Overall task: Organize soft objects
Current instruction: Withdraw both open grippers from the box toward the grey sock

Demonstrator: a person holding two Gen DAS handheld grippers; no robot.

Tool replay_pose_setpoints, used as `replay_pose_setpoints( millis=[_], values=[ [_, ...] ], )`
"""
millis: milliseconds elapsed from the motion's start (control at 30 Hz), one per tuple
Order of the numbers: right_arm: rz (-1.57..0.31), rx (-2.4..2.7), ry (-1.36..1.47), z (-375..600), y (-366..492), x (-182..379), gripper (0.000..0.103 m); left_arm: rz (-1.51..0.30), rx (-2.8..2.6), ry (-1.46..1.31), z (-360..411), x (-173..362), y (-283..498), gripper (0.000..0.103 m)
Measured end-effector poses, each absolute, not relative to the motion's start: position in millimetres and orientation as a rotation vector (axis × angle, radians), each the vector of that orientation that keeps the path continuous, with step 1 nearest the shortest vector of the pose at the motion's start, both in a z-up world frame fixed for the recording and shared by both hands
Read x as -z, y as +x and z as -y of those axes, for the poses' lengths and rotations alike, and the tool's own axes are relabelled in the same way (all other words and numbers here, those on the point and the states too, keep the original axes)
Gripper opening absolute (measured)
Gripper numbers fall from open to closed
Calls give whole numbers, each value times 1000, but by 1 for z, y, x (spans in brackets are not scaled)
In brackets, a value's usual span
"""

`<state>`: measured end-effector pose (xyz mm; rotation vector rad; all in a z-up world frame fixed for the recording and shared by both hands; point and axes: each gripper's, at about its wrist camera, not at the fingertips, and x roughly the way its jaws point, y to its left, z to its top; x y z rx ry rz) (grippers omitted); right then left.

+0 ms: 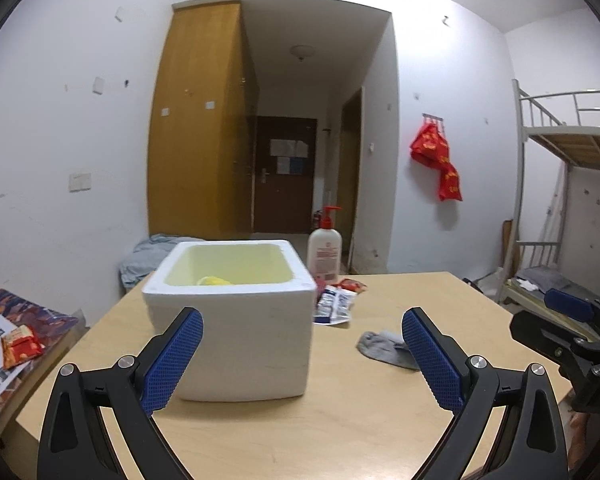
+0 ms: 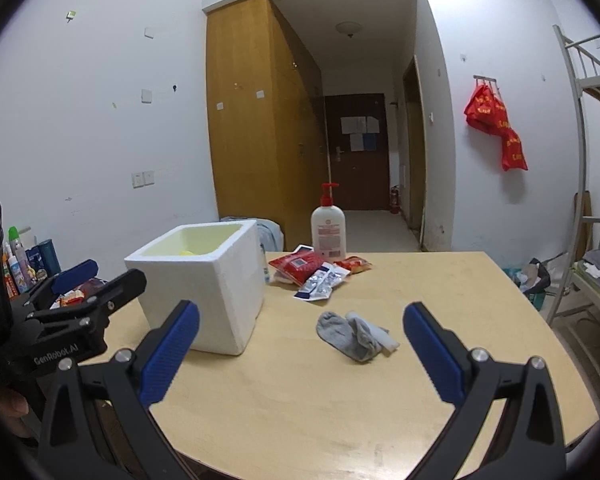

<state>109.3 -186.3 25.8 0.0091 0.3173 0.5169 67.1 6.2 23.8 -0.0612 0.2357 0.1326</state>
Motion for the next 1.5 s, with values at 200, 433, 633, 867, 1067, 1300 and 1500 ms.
replay_pose_setpoints(
  millis=[200,433,633,867,1067,1300,1500],
  values=[
    [-332,-472,5,193,109,-16,103,-234,-75,-60,5,-16,70,100],
    [-342,-439,4,209,110,-2,103,-234,-25,-36,24,0,76,100],
    [-359,-385,8,223,117,5,103,-250,12,-13,37,9,86,100],
    [-394,-348,33,239,129,13,103,-297,61,-1,54,20,106,100],
    [-425,-335,38,255,143,19,103,-331,100,19,71,26,122,100],
    [-440,-325,38,265,158,26,103,-390,122,15,86,34,149,100],
    [-485,-314,20,273,177,35,103,-427,121,26,94,41,170,100]
  ],
)
